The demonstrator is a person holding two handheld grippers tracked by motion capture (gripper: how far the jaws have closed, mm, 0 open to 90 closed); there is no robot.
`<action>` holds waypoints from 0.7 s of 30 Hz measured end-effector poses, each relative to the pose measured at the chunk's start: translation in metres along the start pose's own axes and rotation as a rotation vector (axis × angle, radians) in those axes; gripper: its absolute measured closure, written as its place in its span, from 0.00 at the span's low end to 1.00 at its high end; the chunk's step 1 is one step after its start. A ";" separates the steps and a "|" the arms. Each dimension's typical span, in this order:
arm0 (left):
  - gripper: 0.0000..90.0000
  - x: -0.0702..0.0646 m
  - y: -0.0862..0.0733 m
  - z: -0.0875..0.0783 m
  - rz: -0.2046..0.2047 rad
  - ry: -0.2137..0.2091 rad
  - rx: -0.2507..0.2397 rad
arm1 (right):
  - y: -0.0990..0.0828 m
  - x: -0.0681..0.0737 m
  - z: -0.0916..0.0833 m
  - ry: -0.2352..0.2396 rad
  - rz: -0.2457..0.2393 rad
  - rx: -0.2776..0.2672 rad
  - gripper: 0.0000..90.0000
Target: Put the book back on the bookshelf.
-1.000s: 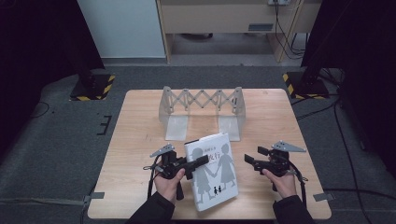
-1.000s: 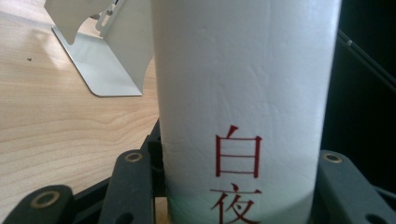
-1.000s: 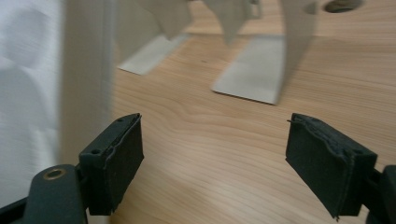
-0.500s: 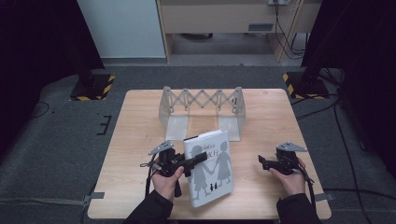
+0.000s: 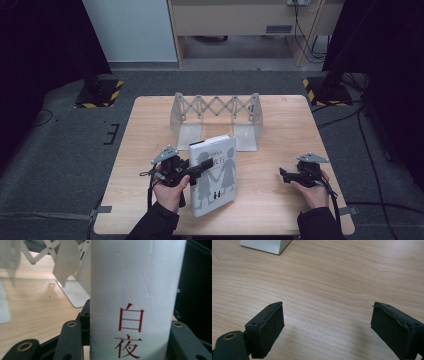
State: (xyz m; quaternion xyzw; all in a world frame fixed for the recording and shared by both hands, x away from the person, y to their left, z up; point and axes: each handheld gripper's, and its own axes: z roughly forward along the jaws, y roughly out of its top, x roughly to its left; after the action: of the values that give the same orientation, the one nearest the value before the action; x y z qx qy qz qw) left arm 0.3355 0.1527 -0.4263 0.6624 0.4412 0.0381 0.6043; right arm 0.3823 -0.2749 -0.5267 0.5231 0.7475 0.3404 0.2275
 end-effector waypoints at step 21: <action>0.58 0.014 0.026 -0.046 0.007 0.149 -0.098 | -0.007 -0.006 0.009 -0.027 -0.009 0.049 0.08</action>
State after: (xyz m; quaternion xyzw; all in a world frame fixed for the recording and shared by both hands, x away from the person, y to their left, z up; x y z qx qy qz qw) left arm 0.3315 0.2004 -0.3989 0.6287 0.4803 0.1111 0.6014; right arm 0.3867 -0.2800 -0.5377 0.5297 0.7548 0.3139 0.2261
